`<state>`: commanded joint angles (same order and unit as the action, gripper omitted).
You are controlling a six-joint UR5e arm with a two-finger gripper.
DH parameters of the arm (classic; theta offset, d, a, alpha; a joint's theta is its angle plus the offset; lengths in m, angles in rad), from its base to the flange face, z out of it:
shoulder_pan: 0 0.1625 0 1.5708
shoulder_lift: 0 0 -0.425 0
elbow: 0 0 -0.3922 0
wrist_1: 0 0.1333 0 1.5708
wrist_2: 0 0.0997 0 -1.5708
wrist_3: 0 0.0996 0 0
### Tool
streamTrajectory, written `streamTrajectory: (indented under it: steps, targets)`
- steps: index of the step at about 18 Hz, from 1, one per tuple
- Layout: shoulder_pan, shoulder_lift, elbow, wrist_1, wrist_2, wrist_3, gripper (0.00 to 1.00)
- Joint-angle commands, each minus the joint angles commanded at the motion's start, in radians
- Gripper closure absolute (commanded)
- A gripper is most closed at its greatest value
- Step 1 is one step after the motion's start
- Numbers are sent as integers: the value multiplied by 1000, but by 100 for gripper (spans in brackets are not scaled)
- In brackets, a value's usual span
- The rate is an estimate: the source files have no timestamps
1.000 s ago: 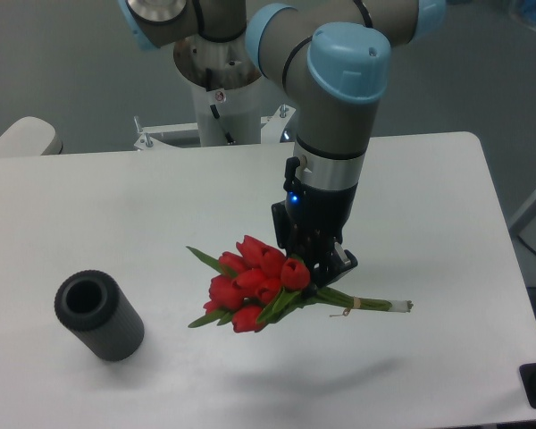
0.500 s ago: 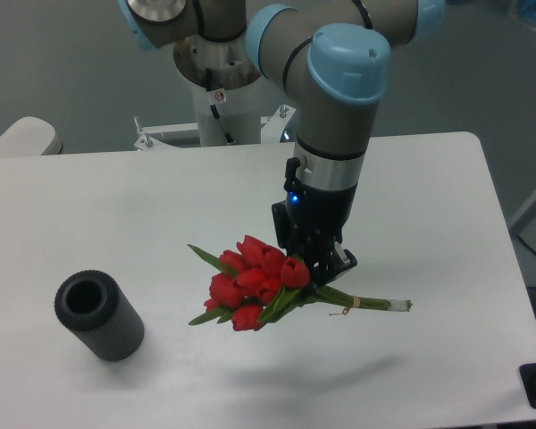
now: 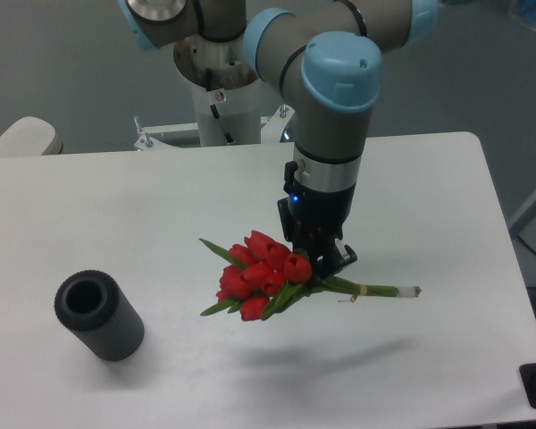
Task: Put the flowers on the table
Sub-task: 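Lower the held tulip bouquet toward the table surface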
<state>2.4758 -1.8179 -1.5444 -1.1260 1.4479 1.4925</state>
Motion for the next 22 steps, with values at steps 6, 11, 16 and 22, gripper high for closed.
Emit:
streamTrajectory:
  steps: [6,11,16,22]
  targets:
    - [-2,32,-163,118,135,2,66]
    - [-5,31,-198,140,215,-12,66]
    - [-5,25,-244,227,290,-6,66]
    - [-6,20,-278,272,362,-14,66]
